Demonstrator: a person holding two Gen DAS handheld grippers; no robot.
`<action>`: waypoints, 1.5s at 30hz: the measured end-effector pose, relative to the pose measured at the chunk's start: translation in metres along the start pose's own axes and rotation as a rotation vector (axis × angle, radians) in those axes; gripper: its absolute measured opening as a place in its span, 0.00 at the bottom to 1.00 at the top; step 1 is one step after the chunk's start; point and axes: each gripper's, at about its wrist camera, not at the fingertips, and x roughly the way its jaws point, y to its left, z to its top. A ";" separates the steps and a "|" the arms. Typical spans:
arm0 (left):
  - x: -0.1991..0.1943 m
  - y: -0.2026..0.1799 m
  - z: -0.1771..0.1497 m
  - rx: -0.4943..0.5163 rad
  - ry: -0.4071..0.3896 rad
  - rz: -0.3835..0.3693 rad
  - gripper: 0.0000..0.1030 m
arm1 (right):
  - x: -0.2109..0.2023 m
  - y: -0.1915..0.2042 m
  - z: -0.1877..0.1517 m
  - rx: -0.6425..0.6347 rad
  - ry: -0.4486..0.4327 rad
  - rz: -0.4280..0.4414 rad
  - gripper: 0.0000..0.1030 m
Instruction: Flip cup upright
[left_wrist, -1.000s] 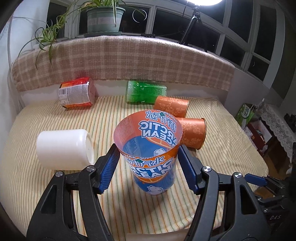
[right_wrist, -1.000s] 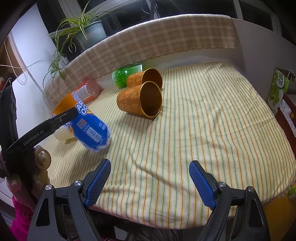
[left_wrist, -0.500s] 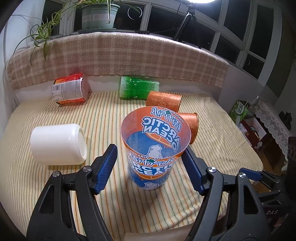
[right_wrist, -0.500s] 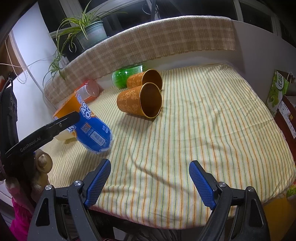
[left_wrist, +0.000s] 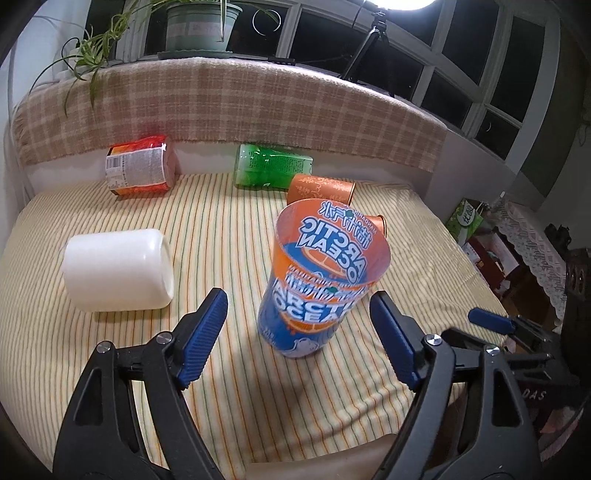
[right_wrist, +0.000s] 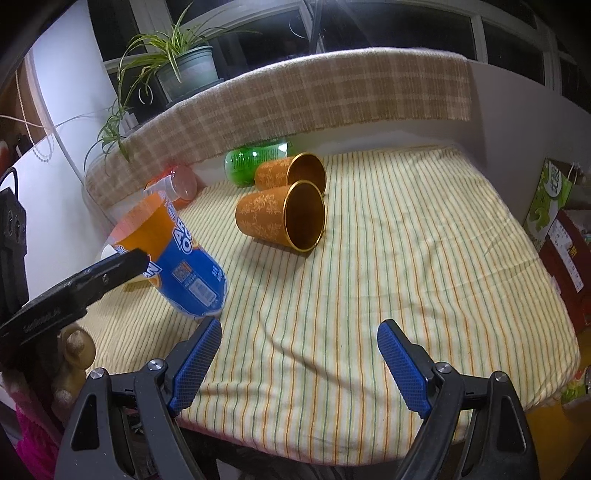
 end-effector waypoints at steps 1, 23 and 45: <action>-0.002 0.002 -0.001 -0.003 0.000 0.000 0.79 | -0.001 0.002 0.001 -0.008 -0.007 -0.008 0.86; -0.078 0.030 -0.018 -0.007 -0.223 0.210 0.90 | -0.022 0.054 0.019 -0.176 -0.222 -0.156 0.91; -0.100 0.025 -0.024 0.024 -0.320 0.306 1.00 | -0.034 0.067 0.019 -0.192 -0.318 -0.176 1.00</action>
